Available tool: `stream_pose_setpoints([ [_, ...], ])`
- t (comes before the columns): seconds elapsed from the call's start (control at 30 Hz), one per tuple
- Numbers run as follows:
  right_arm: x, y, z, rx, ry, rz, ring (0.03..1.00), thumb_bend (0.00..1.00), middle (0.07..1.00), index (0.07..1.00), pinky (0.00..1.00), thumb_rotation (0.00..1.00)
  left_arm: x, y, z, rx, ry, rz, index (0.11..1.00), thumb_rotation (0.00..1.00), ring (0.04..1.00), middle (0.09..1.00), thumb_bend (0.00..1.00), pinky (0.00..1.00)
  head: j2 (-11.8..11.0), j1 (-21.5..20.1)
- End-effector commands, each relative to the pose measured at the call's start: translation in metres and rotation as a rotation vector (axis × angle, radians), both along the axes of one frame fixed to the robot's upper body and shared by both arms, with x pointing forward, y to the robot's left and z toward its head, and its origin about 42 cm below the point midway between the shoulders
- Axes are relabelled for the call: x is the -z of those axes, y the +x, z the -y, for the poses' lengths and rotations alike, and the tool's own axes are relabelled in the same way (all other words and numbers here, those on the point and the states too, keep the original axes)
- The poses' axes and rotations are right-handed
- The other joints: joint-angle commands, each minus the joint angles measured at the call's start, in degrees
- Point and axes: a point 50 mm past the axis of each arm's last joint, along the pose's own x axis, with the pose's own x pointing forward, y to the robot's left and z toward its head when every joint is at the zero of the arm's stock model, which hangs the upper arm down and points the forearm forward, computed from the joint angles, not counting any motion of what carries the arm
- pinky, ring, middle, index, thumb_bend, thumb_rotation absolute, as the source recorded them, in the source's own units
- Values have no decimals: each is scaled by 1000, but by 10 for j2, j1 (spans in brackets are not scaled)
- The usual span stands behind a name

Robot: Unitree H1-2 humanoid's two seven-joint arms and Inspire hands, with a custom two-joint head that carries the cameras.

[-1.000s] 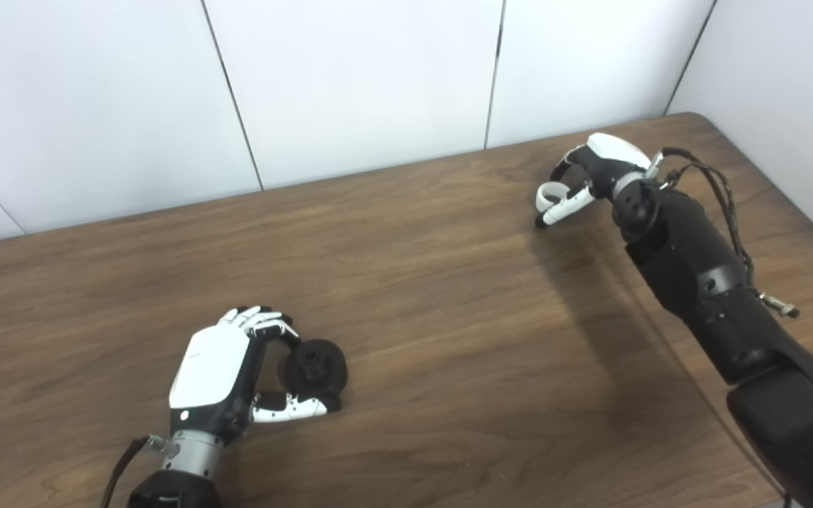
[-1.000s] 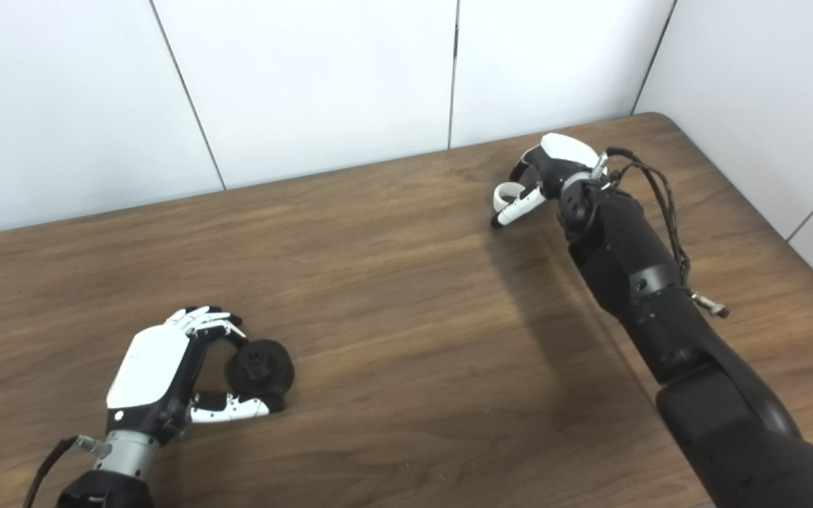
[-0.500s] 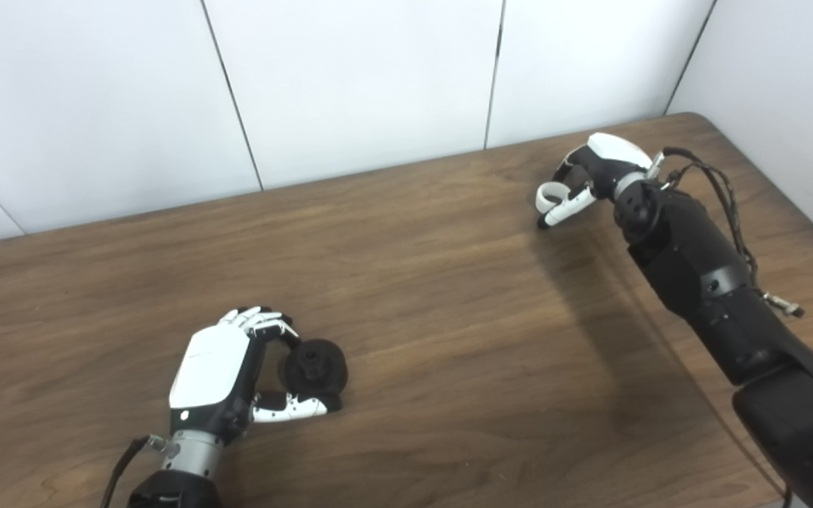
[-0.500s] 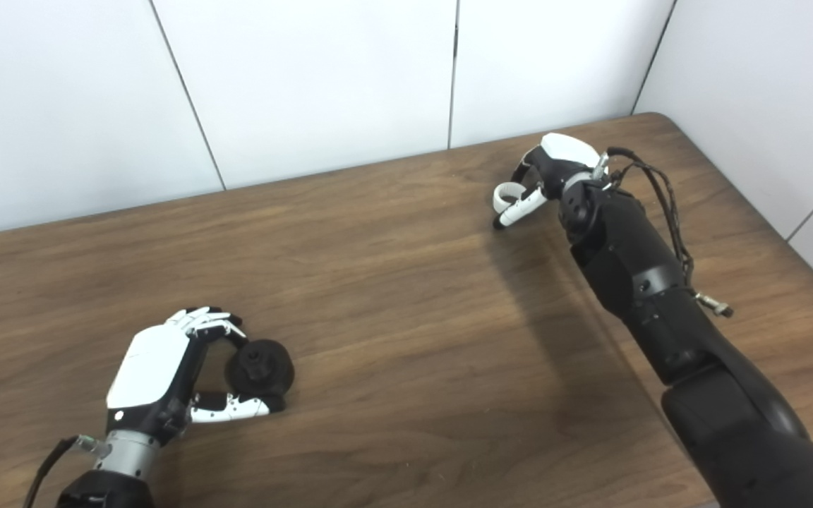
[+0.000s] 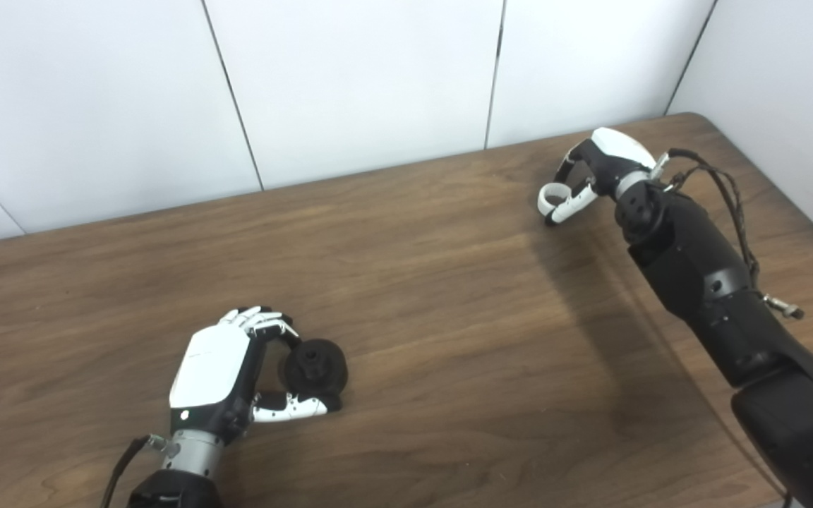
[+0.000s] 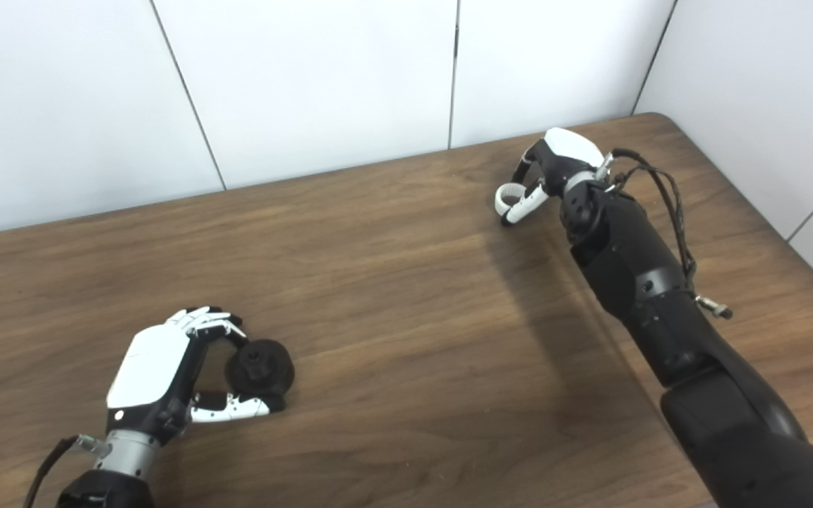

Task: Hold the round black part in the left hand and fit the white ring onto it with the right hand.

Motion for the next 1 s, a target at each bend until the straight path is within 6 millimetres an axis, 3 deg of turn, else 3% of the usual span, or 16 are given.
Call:
stream_pose_setpoints([
  [0.0, -23, 6, 6, 1, -40, 71, 1000, 523, 868, 486, 1000, 132, -13, 5, -1, -2, 17, 53, 484, 50, 856, 763, 522, 903, 0, 0],
  [0.47, -24, 4, 5, -32, -73, 57, 998, 523, 825, 486, 999, 133, -14, 6, 1, -4, 19, 61, 484, 51, 855, 762, 523, 905, 0, 4],
  [0.77, -45, -2, -17, -126, -70, 59, 1000, 523, 877, 486, 1000, 133, -14, 4, 4, -4, 13, 50, 484, 50, 856, 761, 522, 905, 1, 15],
  [0.97, -63, -11, -41, -223, -113, 66, 1000, 524, 860, 486, 1000, 135, -11, 3, 6, -3, 8, 51, 484, 50, 856, 760, 522, 908, 1, 23],
])
